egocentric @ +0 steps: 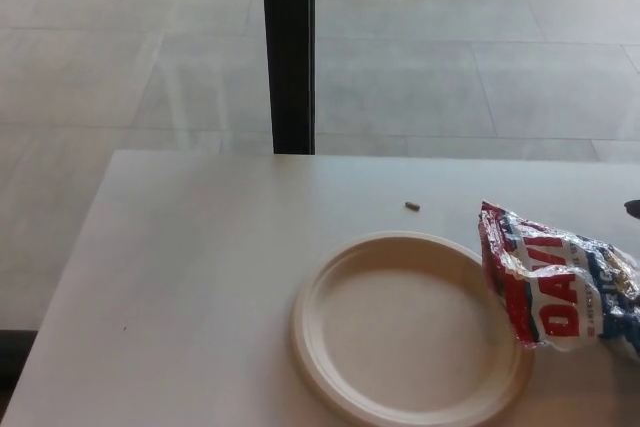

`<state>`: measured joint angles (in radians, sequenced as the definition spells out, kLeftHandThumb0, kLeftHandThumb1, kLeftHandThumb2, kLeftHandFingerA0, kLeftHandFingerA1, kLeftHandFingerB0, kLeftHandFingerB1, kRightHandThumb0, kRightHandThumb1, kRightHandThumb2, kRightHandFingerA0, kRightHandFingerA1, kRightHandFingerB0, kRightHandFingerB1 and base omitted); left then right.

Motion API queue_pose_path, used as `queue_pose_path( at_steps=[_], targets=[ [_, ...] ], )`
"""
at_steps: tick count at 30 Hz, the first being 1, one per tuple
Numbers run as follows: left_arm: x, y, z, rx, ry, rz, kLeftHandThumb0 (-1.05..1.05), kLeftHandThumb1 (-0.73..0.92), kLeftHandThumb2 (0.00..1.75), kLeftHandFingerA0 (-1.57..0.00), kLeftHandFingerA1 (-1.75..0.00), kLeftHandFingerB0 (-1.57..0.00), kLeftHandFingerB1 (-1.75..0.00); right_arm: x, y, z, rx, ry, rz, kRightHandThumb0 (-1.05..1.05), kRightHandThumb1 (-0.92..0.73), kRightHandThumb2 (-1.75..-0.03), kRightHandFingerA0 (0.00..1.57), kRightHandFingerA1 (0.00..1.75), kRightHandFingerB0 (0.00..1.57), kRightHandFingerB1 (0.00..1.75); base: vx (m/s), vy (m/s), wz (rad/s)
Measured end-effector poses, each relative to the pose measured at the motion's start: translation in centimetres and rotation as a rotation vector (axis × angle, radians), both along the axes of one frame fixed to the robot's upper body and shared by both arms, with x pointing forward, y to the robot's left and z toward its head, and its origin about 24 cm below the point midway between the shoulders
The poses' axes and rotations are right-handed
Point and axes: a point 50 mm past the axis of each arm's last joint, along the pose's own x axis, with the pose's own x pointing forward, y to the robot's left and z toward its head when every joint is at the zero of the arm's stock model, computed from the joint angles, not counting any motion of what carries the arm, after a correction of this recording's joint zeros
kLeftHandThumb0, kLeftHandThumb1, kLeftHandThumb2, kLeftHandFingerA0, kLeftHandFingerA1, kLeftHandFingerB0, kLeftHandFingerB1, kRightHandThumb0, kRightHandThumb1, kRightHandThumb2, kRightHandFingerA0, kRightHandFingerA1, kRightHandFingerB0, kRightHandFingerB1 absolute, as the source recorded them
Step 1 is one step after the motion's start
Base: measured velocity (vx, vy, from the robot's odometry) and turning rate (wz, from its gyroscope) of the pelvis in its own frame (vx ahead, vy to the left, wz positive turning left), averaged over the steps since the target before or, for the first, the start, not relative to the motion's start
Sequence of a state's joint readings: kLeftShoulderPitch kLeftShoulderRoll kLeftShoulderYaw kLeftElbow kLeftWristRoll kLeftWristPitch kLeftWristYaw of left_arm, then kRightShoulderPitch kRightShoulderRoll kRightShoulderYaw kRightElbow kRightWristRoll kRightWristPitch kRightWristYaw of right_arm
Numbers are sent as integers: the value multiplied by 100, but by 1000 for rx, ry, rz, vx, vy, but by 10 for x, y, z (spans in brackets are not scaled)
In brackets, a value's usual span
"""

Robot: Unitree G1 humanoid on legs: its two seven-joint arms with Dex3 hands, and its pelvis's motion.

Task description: The robot uses its right hand to pick up a bag of sunflower seeds kept in the middle of the desk and tilts it over a plate kept next to it to pour out a few seeds and then puts the bag of seeds back on the desk

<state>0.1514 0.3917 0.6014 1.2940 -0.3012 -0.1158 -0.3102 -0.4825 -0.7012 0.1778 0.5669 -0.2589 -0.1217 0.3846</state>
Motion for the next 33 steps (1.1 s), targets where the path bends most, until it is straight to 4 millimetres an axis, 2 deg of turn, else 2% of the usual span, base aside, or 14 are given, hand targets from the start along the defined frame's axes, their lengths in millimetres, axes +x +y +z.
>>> queue_pose_path(
  at_steps=[2,4,10,11,15,16,18,20,21,22,23,24,30,33],
  targets=[
    [1,0,0,0,-2,0,-63,49,90,-42,-64,-32,-52,0,-1,-1,-9,1,1,-88,-60,-59,5,47,8,31,0,0,0],
    [1,0,0,-1,-3,1,-63,49,89,-43,-64,-34,-52,2,0,-2,-15,-1,4,-88,-51,-94,3,52,2,30,0,0,0],
    [1,0,0,-2,-8,4,-64,63,59,-48,-57,-39,-38,6,6,-6,-34,-8,22,-85,-57,-58,5,44,9,29,0,0,0],
    [1,0,0,-2,-8,4,-65,49,89,-44,-63,-33,-52,6,7,-7,-37,-6,27,-81,-47,-90,0,50,5,33,0,0,0],
    [2,0,0,-2,-8,0,-66,65,60,-48,-58,-38,-37,6,10,-13,-50,5,43,-72,-42,-90,7,53,0,39,0,0,0],
    [2,0,0,-3,-7,-2,-66,64,60,-48,-58,-37,-38,5,10,-15,-54,7,50,-87,-56,-59,8,45,10,30,0,0,0],
    [2,0,0,-2,-8,-2,-66,65,60,-49,-59,-37,-37,5,12,-17,-67,11,64,-84,-51,-92,0,49,11,35,0,0,0],
    [3,0,0,-2,-8,-4,-67,66,60,-49,-57,-37,-36,4,15,-19,-80,17,83,-88,-58,-58,4,41,9,29,0,0,0],
    [3,0,0,-1,-7,-6,-68,67,61,-50,-57,-37,-36,4,16,-21,-89,25,93,-84,-50,-91,1,38,12,27,0,0,0],
    [3,0,0,-1,-6,-7,-70,67,60,-50,-56,-37,-36,4,17,-22,-94,29,99,-87,-56,-57,4,43,8,31,0,0,0],
    [3,0,0,1,-5,-9,-78,56,94,-48,-64,-29,-47,3,19,-24,-105,34,110,-77,-42,-88,1,47,4,32,0,0,0],
    [3,-1,0,2,-3,-12,-73,67,60,-50,-56,-38,-37,2,21,-26,-115,41,121,-75,-44,-90,0,44,7,32,0,0,0],
    [4,0,0,10,-3,-21,-73,66,60,-50,-58,-40,-37,-1,25,-34,-140,64,153,-85,-52,-57,3,51,8,30,0,0,0],
    [4,0,0,12,-3,-23,-80,57,95,-49,-64,-36,-50,-2,26,-35,-149,69,163,-83,-51,-56,2,50,9,30,0,0,0]
  ],
)
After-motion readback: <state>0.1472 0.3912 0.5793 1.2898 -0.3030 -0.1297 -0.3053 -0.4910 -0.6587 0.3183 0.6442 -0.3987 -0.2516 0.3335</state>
